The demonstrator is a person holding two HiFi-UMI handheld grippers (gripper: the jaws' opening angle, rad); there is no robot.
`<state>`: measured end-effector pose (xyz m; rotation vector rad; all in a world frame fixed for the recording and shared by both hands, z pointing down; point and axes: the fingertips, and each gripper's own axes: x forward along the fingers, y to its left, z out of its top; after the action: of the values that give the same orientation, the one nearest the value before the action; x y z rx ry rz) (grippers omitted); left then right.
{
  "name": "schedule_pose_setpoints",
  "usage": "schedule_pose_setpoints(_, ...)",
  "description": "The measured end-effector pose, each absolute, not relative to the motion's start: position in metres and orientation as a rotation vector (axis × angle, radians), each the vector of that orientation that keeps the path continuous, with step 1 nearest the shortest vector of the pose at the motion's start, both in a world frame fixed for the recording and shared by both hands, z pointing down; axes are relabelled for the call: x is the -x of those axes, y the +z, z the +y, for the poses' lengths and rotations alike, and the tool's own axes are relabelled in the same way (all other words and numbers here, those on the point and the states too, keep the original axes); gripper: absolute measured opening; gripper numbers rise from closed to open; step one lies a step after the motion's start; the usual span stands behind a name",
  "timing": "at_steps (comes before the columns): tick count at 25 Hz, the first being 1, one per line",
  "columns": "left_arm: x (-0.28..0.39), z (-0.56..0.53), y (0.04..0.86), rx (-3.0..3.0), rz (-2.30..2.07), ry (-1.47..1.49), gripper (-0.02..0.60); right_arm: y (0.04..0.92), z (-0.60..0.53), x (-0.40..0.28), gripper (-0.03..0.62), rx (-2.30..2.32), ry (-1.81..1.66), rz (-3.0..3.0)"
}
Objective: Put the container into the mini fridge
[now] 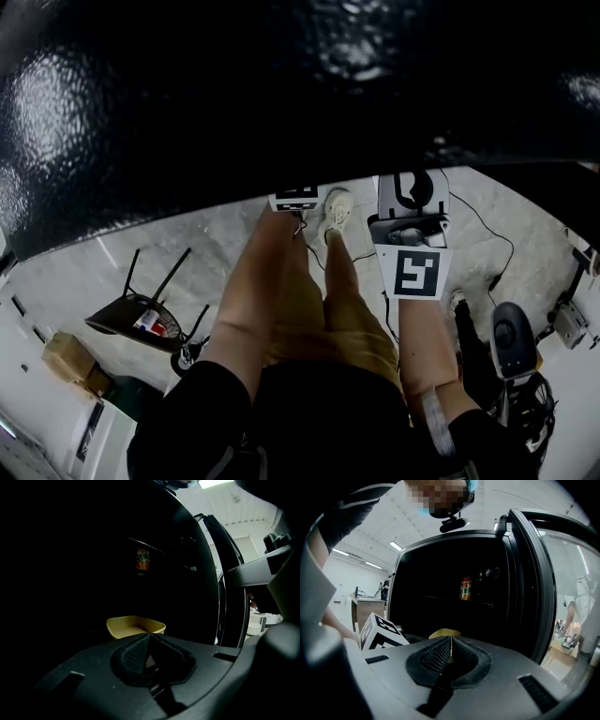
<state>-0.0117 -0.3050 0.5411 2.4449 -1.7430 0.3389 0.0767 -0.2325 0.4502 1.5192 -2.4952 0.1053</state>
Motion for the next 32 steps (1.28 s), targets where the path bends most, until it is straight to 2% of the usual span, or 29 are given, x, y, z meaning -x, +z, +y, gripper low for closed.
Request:
schedule_pose_setpoints(6, 0.03, -0.298, 0.507, -2.456, -1.749, 0.348, 0.021, 0.413, -0.225, -0.064, 0.037, -1.524, 0.074, -2.492)
schedule_pose_setpoints(12, -0.012, -0.294, 0.485, -2.573, -1.763, 0.349, 0.023, 0.41, -0.226, -0.095, 0.038, -1.535, 0.055, -2.506)
schedule_pose_setpoints(20, -0.007, -0.273, 0.402, -2.74, -1.802, 0.335, 0.021, 0.363, -0.223, -0.084, 0.037, -1.52, -0.037, -2.564)
schedule_pose_setpoints(32, -0.009, -0.172, 0.252, -2.821, -1.865, 0.238, 0.021, 0.242, -0.16, -0.08, 0.037, -1.528, -0.155, -2.705)
